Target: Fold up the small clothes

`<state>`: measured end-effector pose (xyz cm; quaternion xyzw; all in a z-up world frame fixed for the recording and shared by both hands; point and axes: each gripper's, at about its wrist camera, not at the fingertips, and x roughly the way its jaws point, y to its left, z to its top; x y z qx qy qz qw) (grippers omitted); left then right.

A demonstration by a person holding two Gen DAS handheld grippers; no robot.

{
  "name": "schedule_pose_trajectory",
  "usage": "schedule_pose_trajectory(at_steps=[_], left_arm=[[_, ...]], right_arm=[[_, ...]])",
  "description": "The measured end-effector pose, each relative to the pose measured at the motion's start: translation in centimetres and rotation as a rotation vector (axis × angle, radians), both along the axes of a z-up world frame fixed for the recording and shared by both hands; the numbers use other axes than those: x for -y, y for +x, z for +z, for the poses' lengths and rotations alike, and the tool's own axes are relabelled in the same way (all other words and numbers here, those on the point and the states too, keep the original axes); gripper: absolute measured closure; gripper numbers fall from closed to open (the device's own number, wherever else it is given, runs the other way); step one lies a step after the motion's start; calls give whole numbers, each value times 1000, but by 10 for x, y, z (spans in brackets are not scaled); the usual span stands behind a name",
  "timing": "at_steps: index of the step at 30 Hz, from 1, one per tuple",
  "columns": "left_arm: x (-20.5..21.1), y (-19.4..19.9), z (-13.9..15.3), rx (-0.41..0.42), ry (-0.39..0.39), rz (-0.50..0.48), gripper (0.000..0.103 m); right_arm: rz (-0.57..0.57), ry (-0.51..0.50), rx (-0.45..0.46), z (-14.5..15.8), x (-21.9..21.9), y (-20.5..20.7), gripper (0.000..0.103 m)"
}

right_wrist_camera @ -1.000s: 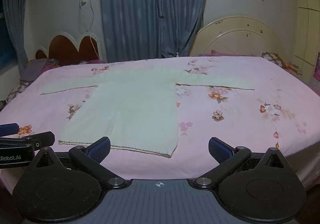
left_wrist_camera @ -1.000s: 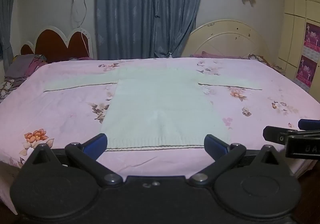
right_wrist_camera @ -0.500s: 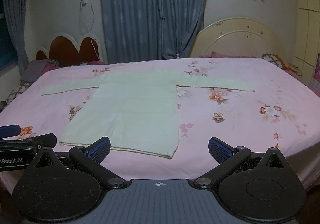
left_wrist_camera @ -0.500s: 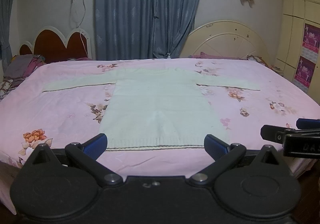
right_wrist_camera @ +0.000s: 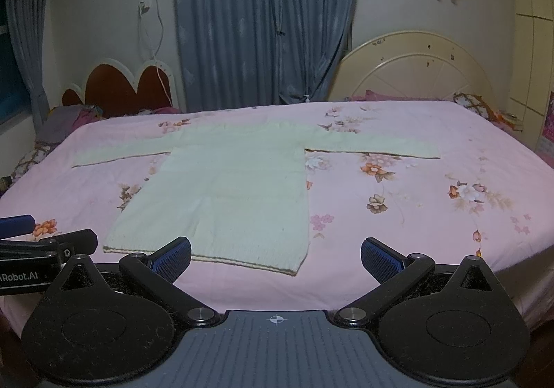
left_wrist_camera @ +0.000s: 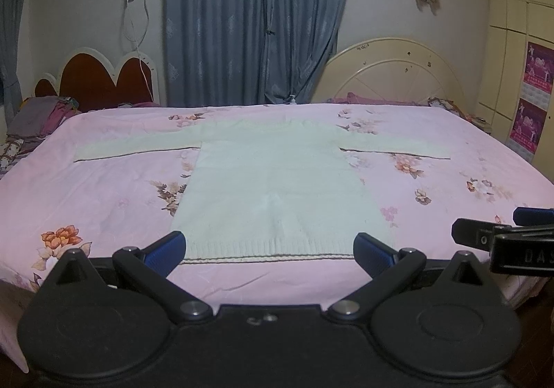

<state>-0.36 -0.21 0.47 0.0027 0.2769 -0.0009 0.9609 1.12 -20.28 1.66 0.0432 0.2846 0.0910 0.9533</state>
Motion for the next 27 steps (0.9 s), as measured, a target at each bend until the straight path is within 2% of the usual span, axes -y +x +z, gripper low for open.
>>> schedule_pose_trajectory(at_steps=[27], left_arm=[[-4,0,2,4,1,5,0]], right_arm=[[8,-6,2,3,-2,3,0]])
